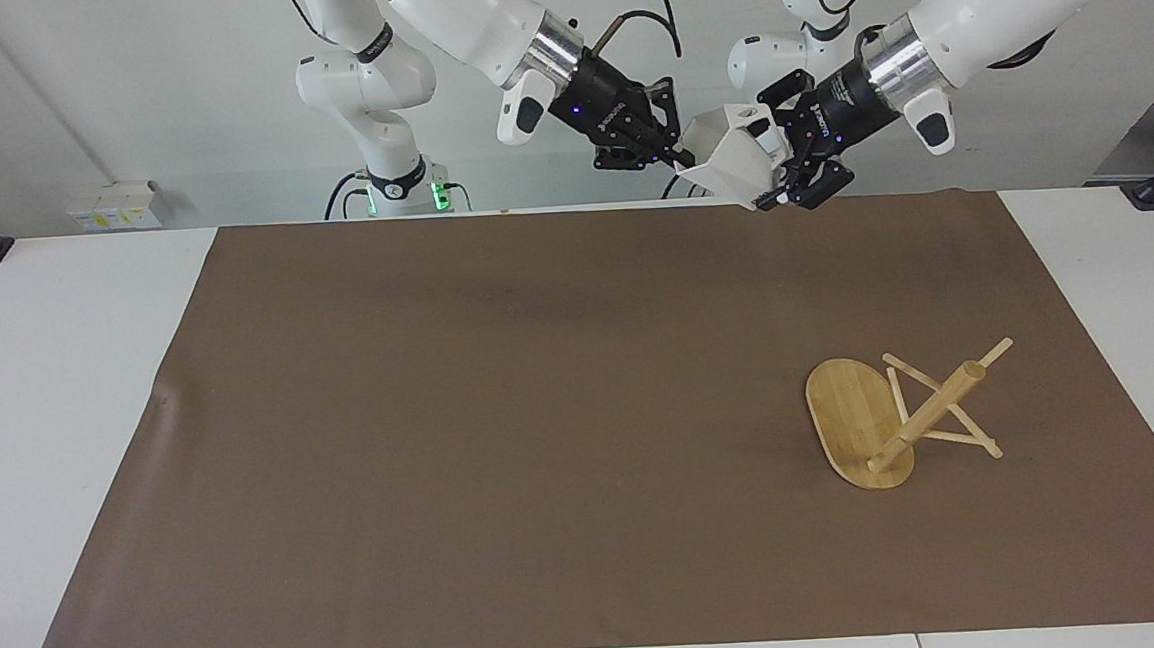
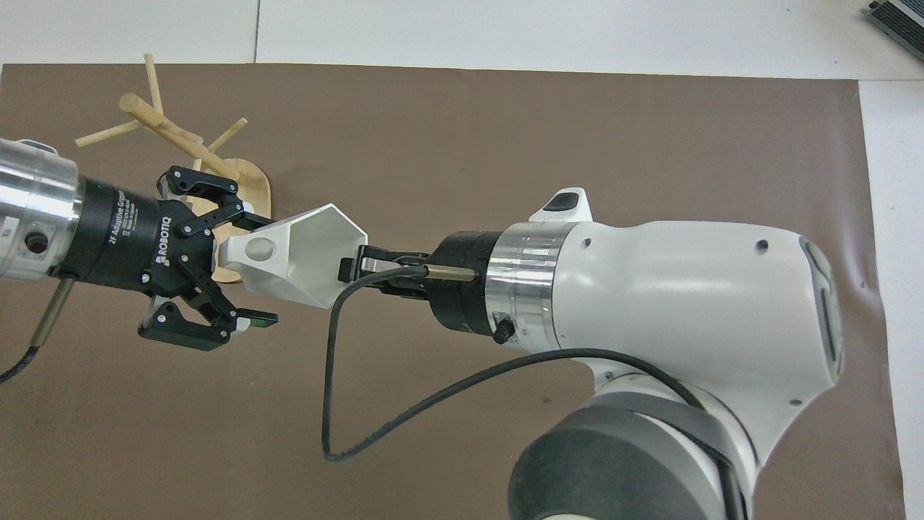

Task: Hang cup on rack
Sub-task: 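Close the left gripper on the mug's body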

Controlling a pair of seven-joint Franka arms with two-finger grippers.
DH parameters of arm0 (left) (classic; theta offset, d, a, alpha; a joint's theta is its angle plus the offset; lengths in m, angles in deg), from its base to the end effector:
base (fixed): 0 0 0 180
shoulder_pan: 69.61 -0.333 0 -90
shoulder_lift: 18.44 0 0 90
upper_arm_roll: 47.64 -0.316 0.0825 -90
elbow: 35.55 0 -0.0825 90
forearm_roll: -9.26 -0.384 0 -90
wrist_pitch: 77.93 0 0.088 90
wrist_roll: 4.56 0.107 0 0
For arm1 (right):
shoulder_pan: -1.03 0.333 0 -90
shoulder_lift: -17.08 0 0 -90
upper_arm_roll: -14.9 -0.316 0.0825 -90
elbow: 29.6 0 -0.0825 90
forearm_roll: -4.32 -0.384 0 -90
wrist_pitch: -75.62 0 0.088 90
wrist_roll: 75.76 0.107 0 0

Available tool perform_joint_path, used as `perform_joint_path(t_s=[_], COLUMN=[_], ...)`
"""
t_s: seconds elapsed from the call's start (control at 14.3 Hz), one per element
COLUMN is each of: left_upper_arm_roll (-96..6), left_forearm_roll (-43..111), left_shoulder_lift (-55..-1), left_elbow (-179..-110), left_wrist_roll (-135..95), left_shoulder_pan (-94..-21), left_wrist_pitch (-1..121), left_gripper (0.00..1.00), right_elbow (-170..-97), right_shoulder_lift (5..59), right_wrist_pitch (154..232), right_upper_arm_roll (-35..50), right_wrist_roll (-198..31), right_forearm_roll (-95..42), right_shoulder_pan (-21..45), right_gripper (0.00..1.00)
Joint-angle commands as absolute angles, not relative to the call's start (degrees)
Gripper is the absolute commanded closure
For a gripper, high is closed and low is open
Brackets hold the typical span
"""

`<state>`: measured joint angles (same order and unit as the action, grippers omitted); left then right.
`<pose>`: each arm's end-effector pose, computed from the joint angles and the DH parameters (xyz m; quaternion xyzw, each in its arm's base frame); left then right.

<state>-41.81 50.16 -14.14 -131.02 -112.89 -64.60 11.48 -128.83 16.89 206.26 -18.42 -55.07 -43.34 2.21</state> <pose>0.5064 -0.1712 0.6449 0.6171 0.7066 -0.3056 0.1626 0.4892 0.3583 0.6327 -0.8946 0.0625 -0.0512 0.4395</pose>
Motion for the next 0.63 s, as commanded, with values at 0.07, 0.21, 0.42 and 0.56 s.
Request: perform_joint_path(t_s=[0.07, 0.21, 0.42, 0.56], left_upper_arm_roll=[-41.67, -41.58, -41.66, -41.66], left_forearm_roll=[52.32, 52.32, 52.32, 52.23], left_shoulder_lift=[-11.41, -11.41, -11.14, -10.62], left_elbow=[-133.37, -133.46, -133.54, -134.51], left_wrist_roll=[-113.55, -113.46, -113.37, -113.29], left_shoulder_pan=[-64.08, -64.08, -64.16, -64.16], left_wrist_pitch=[11.45, 11.54, 11.54, 11.54], left_gripper=[0.0, 0.05, 0.4, 0.76], right_elbow=[-129.36, -129.36, -129.36, -129.36], right_shoulder_lift=[16.55, 16.55, 16.55, 16.55], right_wrist_pitch=[207.37, 207.37, 207.28, 207.28], right_upper_arm_roll=[-19.11, -19.11, -19.11, -19.11], right_wrist_roll=[-54.93, -54.85, -54.85, -54.76], right_forearm_roll=[-44.55, -44.55, -44.55, -44.55], right_shoulder_pan=[1.56, 1.56, 1.56, 1.56], right_gripper=[1.0, 1.0, 1.0, 1.0])
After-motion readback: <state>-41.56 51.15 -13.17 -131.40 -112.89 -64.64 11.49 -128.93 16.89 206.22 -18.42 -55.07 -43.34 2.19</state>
